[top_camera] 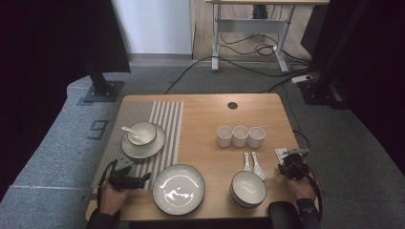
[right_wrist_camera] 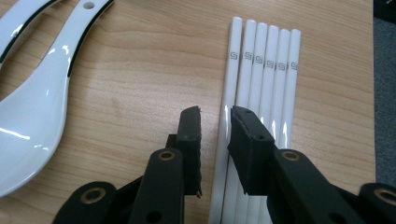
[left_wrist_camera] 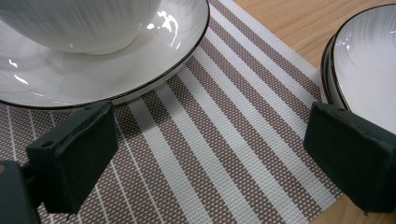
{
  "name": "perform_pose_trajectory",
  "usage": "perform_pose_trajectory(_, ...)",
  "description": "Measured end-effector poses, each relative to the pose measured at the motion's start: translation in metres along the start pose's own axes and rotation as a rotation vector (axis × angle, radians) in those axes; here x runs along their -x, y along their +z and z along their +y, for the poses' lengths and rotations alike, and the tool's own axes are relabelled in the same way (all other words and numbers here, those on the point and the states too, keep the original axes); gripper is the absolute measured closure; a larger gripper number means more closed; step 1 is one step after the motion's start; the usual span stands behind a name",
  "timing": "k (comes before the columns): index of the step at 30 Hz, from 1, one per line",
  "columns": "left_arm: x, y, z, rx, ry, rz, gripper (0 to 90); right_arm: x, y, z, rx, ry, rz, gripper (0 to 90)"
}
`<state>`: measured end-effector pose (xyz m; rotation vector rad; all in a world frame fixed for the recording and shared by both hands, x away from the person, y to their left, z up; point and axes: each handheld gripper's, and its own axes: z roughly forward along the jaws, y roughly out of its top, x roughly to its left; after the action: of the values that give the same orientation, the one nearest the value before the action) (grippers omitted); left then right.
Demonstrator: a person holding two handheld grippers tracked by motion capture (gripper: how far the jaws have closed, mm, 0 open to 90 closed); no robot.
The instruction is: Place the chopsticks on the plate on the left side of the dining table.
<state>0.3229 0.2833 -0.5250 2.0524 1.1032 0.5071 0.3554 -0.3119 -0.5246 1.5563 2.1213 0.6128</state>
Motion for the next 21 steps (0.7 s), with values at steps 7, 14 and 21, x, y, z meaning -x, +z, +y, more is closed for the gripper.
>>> perform_pose_trajectory(7, 0.0001, 0.0001, 0.0000, -0.001, 0.001, 0.000, 3.0, 0.0023, 0.0022, -0.0019, -0.006, 0.011, 0.011, 75.9)
perform_pose_trajectory(14, 0.0002, 0.0000, 0.0000, -0.001, 0.002, 0.001, 3.2, 0.0018, 0.0036, -0.0022, -0.020, 0.008, 0.027, 78.4)
perform_pose_trajectory(21, 0.0004, 0.0000, 0.0001, -0.003, 0.004, 0.002, 3.3, -0.0012, 0.0036, -0.0028, -0.026, -0.001, 0.055, 81.1)
